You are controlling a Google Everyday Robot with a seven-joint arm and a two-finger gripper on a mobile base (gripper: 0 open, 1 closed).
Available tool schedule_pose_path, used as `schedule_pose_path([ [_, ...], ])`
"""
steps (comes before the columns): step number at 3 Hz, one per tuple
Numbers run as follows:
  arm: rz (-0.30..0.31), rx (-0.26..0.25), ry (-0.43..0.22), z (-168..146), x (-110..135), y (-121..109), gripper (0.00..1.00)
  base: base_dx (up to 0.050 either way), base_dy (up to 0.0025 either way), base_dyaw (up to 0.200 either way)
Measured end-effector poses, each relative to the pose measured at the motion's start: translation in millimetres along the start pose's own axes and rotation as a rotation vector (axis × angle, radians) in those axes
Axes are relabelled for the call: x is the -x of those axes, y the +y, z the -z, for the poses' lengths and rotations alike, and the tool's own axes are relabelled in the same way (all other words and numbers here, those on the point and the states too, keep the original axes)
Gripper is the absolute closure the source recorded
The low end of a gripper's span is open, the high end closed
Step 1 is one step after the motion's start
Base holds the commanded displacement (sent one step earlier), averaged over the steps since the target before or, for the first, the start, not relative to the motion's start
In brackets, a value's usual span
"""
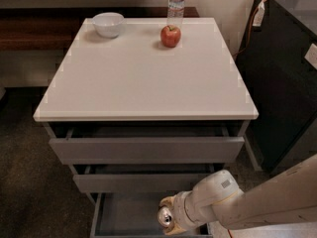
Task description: Pick coke can from bottom drawer and place on counter
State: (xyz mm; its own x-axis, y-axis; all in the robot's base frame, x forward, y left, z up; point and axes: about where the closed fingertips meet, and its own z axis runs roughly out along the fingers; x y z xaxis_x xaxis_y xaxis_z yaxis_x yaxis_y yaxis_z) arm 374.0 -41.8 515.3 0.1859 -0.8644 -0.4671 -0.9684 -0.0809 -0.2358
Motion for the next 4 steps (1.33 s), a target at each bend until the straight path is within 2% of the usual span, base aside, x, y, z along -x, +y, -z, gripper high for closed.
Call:
schedule_pose_path([
  [1,0.011,-0.018,-0.015,16,10,-7,1.0,0.0,0.0,0.0],
  [4,-0.005,-0.065,-0.131,60,35,-41,1.0,0.0,0.0,0.0],
])
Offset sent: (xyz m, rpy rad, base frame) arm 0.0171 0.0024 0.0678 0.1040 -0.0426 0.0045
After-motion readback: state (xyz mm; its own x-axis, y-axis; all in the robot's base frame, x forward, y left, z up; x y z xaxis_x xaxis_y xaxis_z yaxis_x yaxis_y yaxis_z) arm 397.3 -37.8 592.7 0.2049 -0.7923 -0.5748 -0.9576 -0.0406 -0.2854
